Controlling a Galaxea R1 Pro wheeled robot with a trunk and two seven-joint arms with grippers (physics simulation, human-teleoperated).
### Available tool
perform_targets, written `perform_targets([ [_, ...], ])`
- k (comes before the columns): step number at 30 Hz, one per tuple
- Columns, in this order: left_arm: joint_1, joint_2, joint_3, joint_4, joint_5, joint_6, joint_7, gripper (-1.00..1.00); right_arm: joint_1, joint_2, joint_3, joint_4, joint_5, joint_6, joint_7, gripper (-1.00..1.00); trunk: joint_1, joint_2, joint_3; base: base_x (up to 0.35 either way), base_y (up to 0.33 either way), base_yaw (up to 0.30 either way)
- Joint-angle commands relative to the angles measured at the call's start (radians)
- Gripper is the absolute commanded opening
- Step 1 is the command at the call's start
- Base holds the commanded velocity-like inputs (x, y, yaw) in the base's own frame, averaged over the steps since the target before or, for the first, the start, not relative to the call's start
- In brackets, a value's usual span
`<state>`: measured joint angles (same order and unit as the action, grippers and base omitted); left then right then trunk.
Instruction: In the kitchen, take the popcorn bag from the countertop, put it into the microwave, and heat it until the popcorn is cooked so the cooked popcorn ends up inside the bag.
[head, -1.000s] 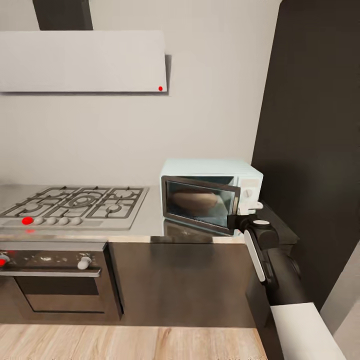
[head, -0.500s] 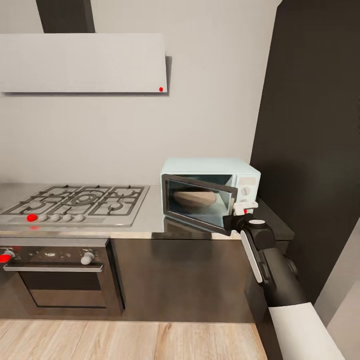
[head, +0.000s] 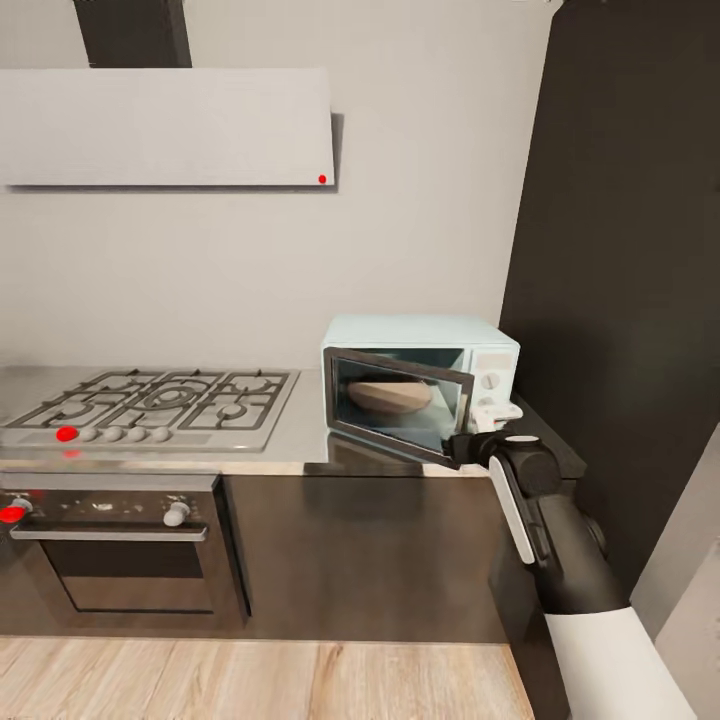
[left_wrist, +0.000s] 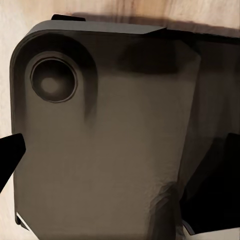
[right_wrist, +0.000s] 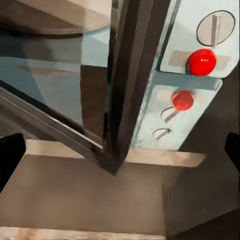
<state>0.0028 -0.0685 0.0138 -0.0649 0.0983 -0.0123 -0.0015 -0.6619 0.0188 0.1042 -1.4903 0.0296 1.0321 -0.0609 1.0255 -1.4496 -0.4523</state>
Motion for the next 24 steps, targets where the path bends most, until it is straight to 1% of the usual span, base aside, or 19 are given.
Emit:
perform_targets([
  [1, 0.0, 0.0, 0.001, -0.001, 0.01, -0.001, 0.0, 1.0, -0.001, -0.013, -0.003, -0.002, 0.001, 0.008, -0.002, 1.0, 0.0, -0.001, -0.001, -0.288, 0.0, 0.0],
  [3, 0.0, 0.0, 0.001, -0.001, 0.011, -0.001, 0.0, 1.0, -0.001, -0.022, -0.019, -0.002, 0.001, 0.009, -0.002, 1.0, 0.0, -0.001, -0.001, -0.311, 0.0, 0.0],
  [4, 0.0, -0.001, 0.001, -0.001, 0.011, -0.001, 0.0, 1.0, -0.001, -0.027, -0.037, -0.003, 0.001, 0.01, -0.002, 1.0, 0.0, -0.001, -0.001, -0.327, 0.0, 0.0],
  [5, 0.0, -0.001, 0.0, -0.001, 0.011, -0.001, 0.0, 1.0, -0.001, -0.029, -0.053, -0.003, 0.001, 0.012, -0.002, 1.0, 0.0, -0.001, -0.001, -0.332, 0.0, 0.0],
  [7, 0.0, -0.001, 0.0, -0.001, 0.011, -0.001, 0.0, 1.0, -0.001, -0.03, -0.069, -0.004, 0.003, 0.013, -0.002, 1.0, 0.0, -0.001, -0.001, -0.325, 0.0, 0.0],
  [10, 0.0, 0.0, 0.0, -0.001, 0.011, -0.001, 0.0, 1.0, -0.001, -0.031, -0.081, -0.004, 0.012, 0.013, -0.003, 1.0, 0.0, -0.001, -0.001, -0.26, 0.0, 0.0],
  [12, 0.0, 0.001, 0.0, -0.001, 0.011, 0.0, 0.0, 1.0, -0.001, -0.031, -0.082, -0.004, 0.015, 0.008, -0.006, 1.0, 0.0, -0.001, -0.001, -0.081, 0.0, 0.0],
  [17, 0.0, 0.0, -0.002, -0.002, 0.01, 0.0, -0.002, 1.0, -0.001, -0.031, -0.087, -0.003, 0.017, -0.006, -0.015, 1.0, 0.0, -0.001, -0.001, 0.018, 0.0, 0.0],
  [19, 0.0, 0.0, -0.002, -0.001, 0.009, 0.0, -0.003, 1.0, -0.001, -0.032, -0.111, -0.003, 0.018, -0.007, -0.019, 1.0, 0.0, -0.001, -0.001, 0.25, 0.0, 0.0],
  [21, 0.0, 0.001, -0.002, -0.001, 0.009, 0.0, -0.004, 1.0, -0.001, -0.033, -0.149, -0.003, 0.019, -0.007, -0.027, 1.0, 0.0, -0.001, -0.001, 0.294, 0.0, 0.0],
  [23, 0.0, 0.001, -0.002, -0.001, 0.009, 0.0, -0.005, 1.0, -0.001, -0.033, -0.168, -0.003, 0.02, -0.007, -0.031, 1.0, 0.0, -0.001, -0.001, 0.314, 0.0, 0.0],
  [24, 0.0, 0.001, -0.002, -0.001, 0.009, 0.0, -0.005, 1.0, -0.001, -0.033, -0.171, -0.003, 0.021, -0.007, -0.032, 1.0, 0.0, -0.001, -0.001, 0.319, 0.0, 0.0],
])
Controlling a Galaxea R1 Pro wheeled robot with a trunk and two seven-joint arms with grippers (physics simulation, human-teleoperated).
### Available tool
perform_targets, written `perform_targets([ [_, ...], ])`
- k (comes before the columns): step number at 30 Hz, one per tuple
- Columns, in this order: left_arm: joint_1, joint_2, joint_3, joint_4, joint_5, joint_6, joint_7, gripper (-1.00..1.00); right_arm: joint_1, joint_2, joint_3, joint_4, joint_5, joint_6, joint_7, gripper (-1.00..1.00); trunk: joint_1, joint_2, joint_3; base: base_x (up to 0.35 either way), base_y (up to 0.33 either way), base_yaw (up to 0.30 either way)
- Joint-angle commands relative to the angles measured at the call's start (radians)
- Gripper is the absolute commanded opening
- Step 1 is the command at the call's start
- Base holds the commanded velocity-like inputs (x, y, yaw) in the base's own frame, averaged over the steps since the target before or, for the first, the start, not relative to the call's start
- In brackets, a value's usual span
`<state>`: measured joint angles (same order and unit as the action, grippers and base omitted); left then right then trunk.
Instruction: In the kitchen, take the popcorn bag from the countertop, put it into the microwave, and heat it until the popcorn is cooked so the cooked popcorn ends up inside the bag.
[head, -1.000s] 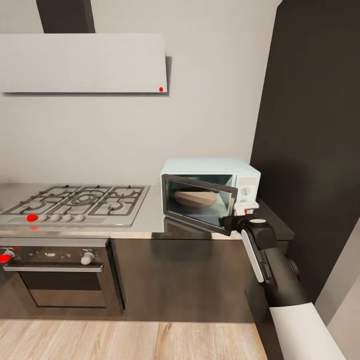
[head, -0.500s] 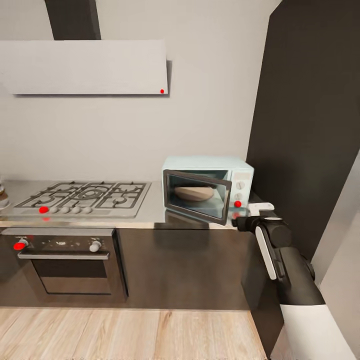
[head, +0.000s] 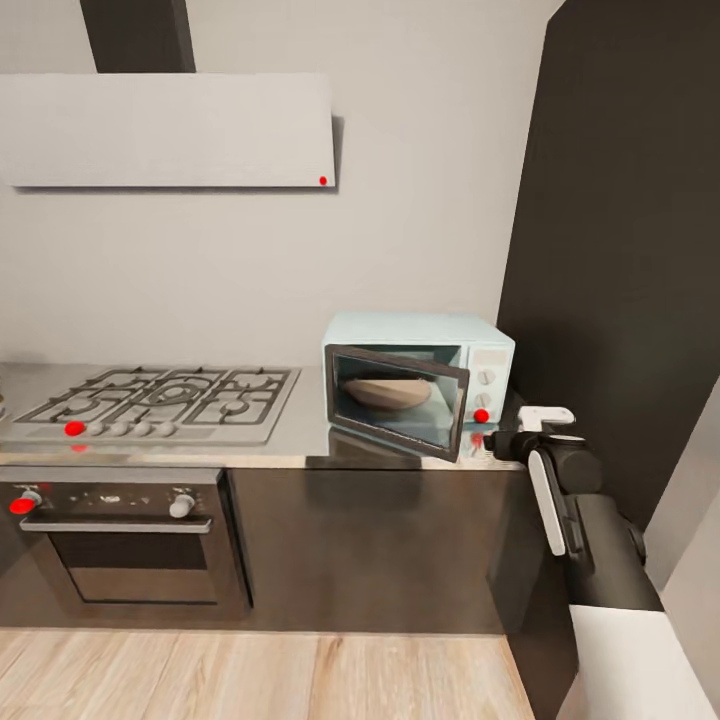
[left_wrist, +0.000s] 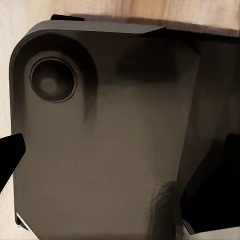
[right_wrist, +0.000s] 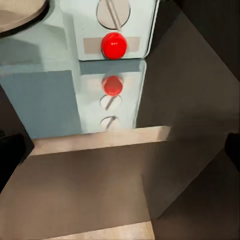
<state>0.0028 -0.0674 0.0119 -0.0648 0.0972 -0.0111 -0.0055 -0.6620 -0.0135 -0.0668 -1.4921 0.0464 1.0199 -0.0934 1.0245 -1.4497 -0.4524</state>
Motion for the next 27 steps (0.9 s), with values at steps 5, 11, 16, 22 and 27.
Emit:
perform_targets([
  [5, 0.0, 0.0, 0.0, -0.001, 0.01, -0.001, -0.001, 1.0, -0.001, -0.01, -0.002, 0.0, 0.006, 0.005, 0.0, 1.0, 0.001, 0.0, -0.001, 0.317, 0.0, 0.0],
  [11, 0.0, 0.0, 0.0, -0.001, 0.01, -0.001, 0.0, 1.0, -0.001, -0.011, -0.002, 0.0, 0.006, -0.003, 0.002, 1.0, 0.001, 0.0, -0.001, 0.299, 0.0, 0.0],
  [16, 0.0, 0.0, 0.0, -0.001, 0.011, -0.001, 0.0, 1.0, -0.001, -0.011, -0.002, 0.001, 0.006, -0.004, 0.008, 1.0, 0.001, 0.0, -0.001, 0.076, 0.0, 0.0],
  [22, 0.0, 0.0, 0.0, -0.001, 0.011, -0.001, 0.001, 1.0, -0.001, -0.032, -0.001, 0.0, -0.008, -0.004, 0.045, 1.0, 0.001, 0.0, -0.001, 0.004, 0.0, 0.0],
  [27, 0.0, 0.0, 0.002, -0.001, 0.012, -0.001, 0.001, 1.0, -0.001, -0.05, -0.001, 0.0, 0.001, -0.003, 0.268, 1.0, 0.001, 0.0, -0.001, 0.0, 0.0, 0.0],
])
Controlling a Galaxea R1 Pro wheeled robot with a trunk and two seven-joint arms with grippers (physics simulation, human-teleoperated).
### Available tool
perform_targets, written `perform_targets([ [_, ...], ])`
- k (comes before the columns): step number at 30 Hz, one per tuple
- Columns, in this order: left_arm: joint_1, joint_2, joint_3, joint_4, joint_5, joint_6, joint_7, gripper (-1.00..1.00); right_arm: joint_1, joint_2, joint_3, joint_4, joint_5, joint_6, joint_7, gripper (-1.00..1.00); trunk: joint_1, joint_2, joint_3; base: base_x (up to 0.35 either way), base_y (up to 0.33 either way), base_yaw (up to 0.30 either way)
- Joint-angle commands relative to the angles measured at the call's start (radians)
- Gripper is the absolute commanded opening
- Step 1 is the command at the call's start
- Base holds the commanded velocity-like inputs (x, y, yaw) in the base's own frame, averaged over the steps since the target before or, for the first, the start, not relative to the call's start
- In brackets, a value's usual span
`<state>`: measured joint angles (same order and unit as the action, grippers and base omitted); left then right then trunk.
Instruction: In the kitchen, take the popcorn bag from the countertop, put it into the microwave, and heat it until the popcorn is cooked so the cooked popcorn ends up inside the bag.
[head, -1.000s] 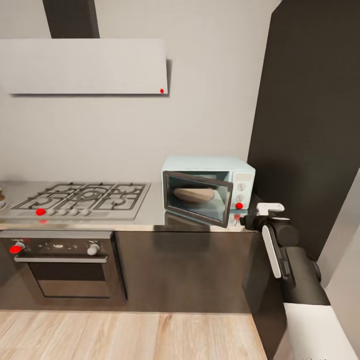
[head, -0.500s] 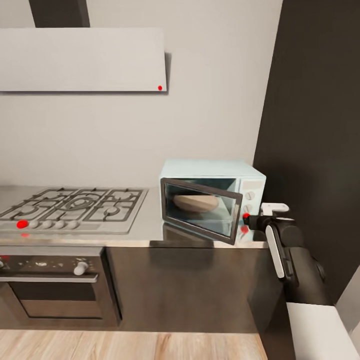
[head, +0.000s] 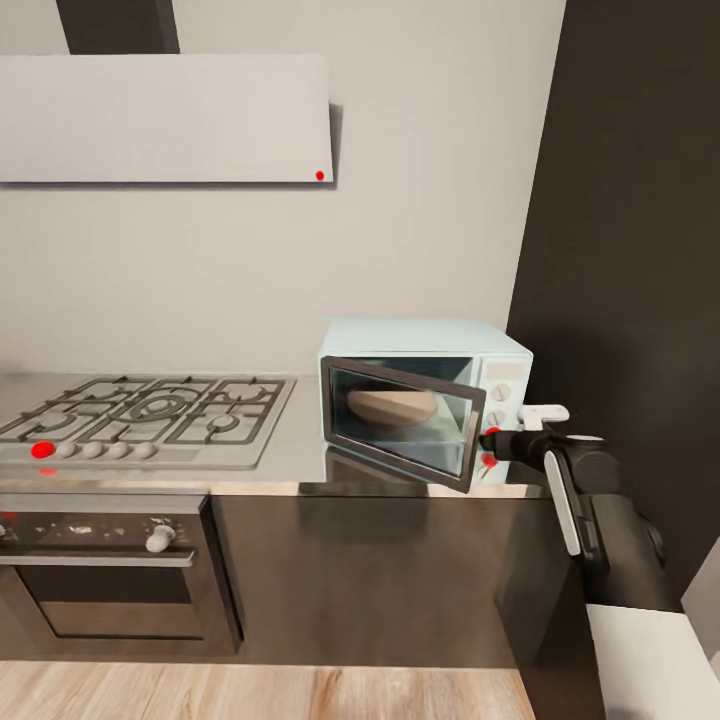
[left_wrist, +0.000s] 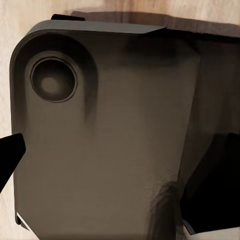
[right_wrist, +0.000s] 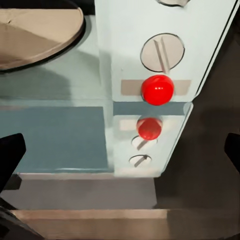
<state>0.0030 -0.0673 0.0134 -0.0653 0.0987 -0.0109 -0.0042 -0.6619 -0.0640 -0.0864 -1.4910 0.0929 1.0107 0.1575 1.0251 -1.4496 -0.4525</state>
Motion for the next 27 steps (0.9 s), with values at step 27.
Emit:
perform_targets([
  [27, 0.0, -0.002, 0.004, -0.004, 0.015, -0.001, 0.0, 1.0, -0.001, -0.022, -0.034, 0.006, 0.024, 0.009, 0.123, 1.0, 0.0, 0.0, -0.001, 0.013, -0.029, 0.0],
])
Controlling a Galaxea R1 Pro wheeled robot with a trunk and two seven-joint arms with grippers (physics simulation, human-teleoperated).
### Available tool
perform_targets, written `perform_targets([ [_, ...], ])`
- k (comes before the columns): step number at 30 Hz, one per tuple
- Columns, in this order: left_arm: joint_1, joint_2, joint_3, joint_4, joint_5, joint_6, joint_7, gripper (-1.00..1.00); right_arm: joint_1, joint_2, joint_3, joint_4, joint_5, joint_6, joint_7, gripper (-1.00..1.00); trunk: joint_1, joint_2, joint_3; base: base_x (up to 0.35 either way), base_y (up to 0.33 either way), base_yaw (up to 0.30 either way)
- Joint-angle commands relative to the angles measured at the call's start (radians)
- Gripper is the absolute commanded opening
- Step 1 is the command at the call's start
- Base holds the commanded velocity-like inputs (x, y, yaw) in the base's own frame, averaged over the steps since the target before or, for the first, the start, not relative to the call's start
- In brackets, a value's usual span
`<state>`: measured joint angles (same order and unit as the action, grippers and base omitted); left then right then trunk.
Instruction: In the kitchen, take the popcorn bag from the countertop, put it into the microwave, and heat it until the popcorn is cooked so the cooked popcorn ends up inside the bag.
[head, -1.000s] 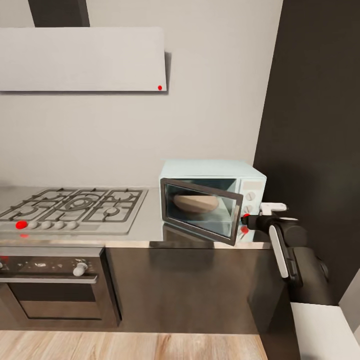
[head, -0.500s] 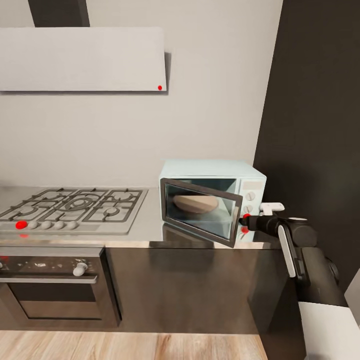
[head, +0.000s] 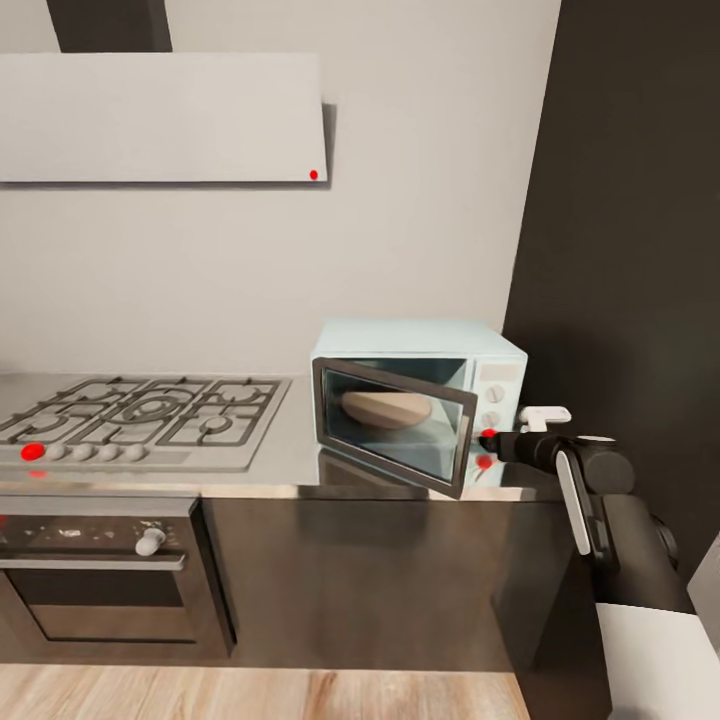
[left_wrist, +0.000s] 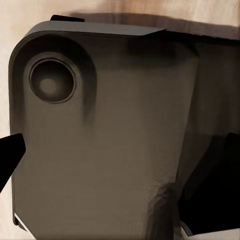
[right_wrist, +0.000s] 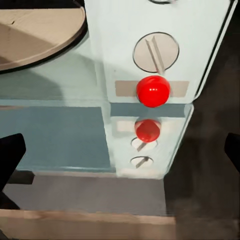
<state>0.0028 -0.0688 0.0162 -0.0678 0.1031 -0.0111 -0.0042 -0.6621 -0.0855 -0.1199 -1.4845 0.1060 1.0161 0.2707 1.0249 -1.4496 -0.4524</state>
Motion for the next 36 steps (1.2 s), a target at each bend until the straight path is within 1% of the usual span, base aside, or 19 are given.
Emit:
perform_targets([
  [1, 0.0, 0.0, 0.001, -0.001, 0.01, -0.001, 0.0, 1.0, -0.001, 0.0, -0.001, -0.001, 0.011, 0.003, 0.01, 1.0, 0.0, 0.0, -0.001, 0.062, -0.097, 0.0],
  [7, 0.0, 0.0, 0.002, -0.001, 0.01, -0.001, 0.0, 1.0, -0.001, -0.002, -0.001, -0.001, 0.011, 0.002, 0.01, 1.0, 0.0, 0.0, -0.001, 0.014, -0.022, 0.0],
  [10, 0.0, 0.0, 0.002, -0.001, 0.01, -0.001, 0.0, 1.0, -0.001, 0.008, 0.0, -0.002, -0.001, 0.001, 0.02, 1.0, 0.0, 0.0, -0.001, 0.0, -0.001, 0.0],
  [12, 0.0, 0.0, 0.002, -0.001, 0.01, -0.001, 0.0, 1.0, -0.001, 0.012, 0.001, -0.002, -0.009, -0.016, 0.036, 1.0, 0.0, 0.0, -0.001, 0.0, 0.0, 0.0],
  [15, 0.0, 0.0, 0.002, -0.001, 0.01, -0.001, 0.0, 1.0, -0.001, 0.013, 0.001, -0.002, -0.012, -0.051, 0.107, 1.0, 0.0, 0.0, -0.001, 0.0, 0.0, 0.0],
  [19, 0.0, 0.0, 0.002, -0.001, 0.01, -0.001, 0.0, 1.0, -0.001, 0.013, 0.0, -0.002, -0.011, -0.074, 0.243, 1.0, 0.0, 0.0, -0.001, 0.0, 0.0, 0.0],
  [21, 0.0, 0.0, 0.002, -0.001, 0.01, -0.001, 0.0, 1.0, -0.001, 0.012, 0.0, -0.002, -0.011, -0.091, 0.282, 1.0, 0.0, 0.0, -0.001, 0.0, 0.0, 0.0],
  [23, 0.0, 0.0, 0.002, -0.001, 0.01, -0.001, 0.0, 1.0, -0.001, 0.009, 0.0, -0.002, -0.011, -0.101, 0.344, 1.0, 0.0, 0.0, -0.001, 0.0, 0.0, 0.0],
  [24, 0.0, 0.0, 0.002, -0.001, 0.01, -0.001, 0.0, 1.0, 0.0, 0.006, 0.0, -0.002, -0.01, -0.102, 0.364, 1.0, 0.0, 0.0, -0.001, 0.0, 0.0, 0.0],
  [25, 0.0, 0.0, 0.002, -0.001, 0.01, -0.001, 0.0, 1.0, 0.013, 0.001, 0.0, -0.004, -0.004, -0.103, 0.421, 1.0, 0.0, 0.0, -0.001, 0.0, 0.0, 0.0],
  [27, 0.0, 0.0, 0.002, -0.001, 0.01, -0.001, 0.0, 1.0, 0.025, -0.003, 0.0, -0.005, 0.003, -0.102, 0.479, 1.0, 0.0, 0.0, -0.001, 0.0, 0.0, 0.0],
  [30, 0.0, 0.0, 0.002, -0.001, 0.01, -0.001, 0.0, 1.0, 0.032, -0.005, 0.0, -0.005, 0.007, -0.096, 0.504, 1.0, 0.0, 0.0, -0.001, 0.0, 0.0, 0.0],
  [36, 0.0, -0.001, 0.002, -0.001, 0.011, -0.003, 0.003, 1.0, 0.044, -0.005, 0.0, -0.009, 0.008, -0.091, 0.507, 1.0, 0.0, 0.0, -0.001, 0.0, 0.0, 0.0],
])
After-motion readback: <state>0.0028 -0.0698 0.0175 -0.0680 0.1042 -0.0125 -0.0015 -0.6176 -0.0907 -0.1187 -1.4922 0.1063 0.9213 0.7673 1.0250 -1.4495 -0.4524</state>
